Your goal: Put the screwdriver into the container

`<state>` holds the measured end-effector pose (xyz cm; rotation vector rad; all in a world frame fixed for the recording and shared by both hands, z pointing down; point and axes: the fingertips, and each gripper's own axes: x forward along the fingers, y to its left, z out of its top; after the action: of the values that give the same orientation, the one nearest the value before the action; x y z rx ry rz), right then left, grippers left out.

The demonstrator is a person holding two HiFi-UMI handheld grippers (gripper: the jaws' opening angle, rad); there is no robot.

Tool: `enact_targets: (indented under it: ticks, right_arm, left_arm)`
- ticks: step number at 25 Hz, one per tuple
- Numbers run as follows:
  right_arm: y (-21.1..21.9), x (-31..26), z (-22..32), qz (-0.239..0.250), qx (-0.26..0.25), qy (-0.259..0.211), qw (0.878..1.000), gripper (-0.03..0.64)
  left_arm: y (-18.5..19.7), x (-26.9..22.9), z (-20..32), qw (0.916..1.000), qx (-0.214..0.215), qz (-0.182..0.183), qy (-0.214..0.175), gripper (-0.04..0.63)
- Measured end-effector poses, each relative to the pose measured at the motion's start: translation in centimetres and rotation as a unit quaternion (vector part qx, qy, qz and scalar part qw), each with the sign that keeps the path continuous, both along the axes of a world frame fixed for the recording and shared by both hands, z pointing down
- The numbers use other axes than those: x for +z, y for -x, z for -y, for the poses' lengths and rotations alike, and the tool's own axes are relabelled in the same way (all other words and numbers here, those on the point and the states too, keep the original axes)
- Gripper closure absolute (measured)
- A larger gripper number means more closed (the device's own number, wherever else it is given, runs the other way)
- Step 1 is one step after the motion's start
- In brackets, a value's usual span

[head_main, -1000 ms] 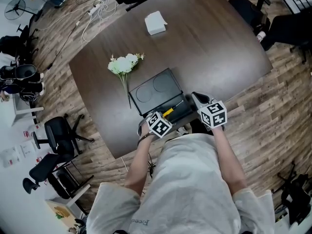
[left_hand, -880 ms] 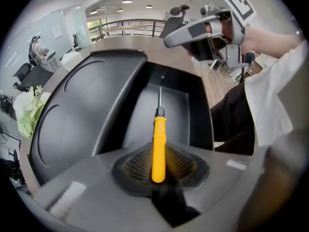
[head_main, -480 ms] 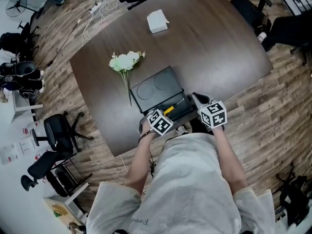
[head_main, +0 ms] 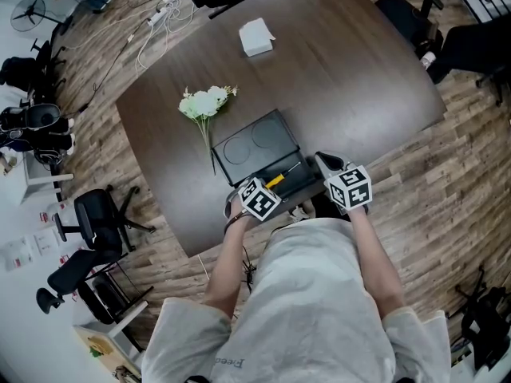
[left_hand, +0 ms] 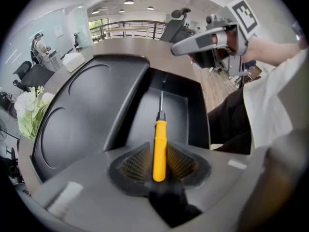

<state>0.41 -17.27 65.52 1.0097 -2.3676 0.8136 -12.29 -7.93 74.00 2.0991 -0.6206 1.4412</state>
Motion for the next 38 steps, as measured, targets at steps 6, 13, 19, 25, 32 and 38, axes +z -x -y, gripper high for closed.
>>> enact_targets:
  ticks: [6, 13, 19, 25, 32, 38]
  right_arm:
    - [-0.4, 0.0, -0.1, 0.004, 0.002, -0.001, 1.000, 0.615]
    - [-0.2, -0.1, -0.7, 0.007, -0.002, 0.001, 1.000, 0.615]
    - [0.3, 0.1, -1.5, 0.011, -0.008, 0.002, 1.000, 0.615]
    - [0.9, -0.2, -2.6, 0.014, -0.013, 0.000, 1.000, 0.615]
    - [1.7, -0.5, -3.9, 0.016, -0.016, -0.005, 1.000, 0.615]
    - [1.7, -0.6, -5.2, 0.015, -0.009, -0.007, 1.000, 0.615]
  left_arm:
    - [-0.3, -0.4, 0.0, 1.0000, -0.004, -0.004, -0.002, 0.430]
    - [-0.2, -1.1, -0.4, 0.9998, -0.016, -0.005, -0.008, 0.430]
    - [0.1, -2.1, -0.4, 0.9992, -0.030, -0.008, -0.026, 0.430]
    - [0.7, -3.3, -0.6, 0.9970, -0.058, -0.016, -0.049, 0.430]
    - [1.7, -5.1, -0.7, 0.9907, -0.101, -0.038, -0.083, 0.430]
    - [2.6, -6.6, -1.5, 0.9825, -0.141, -0.061, -0.105, 0.430]
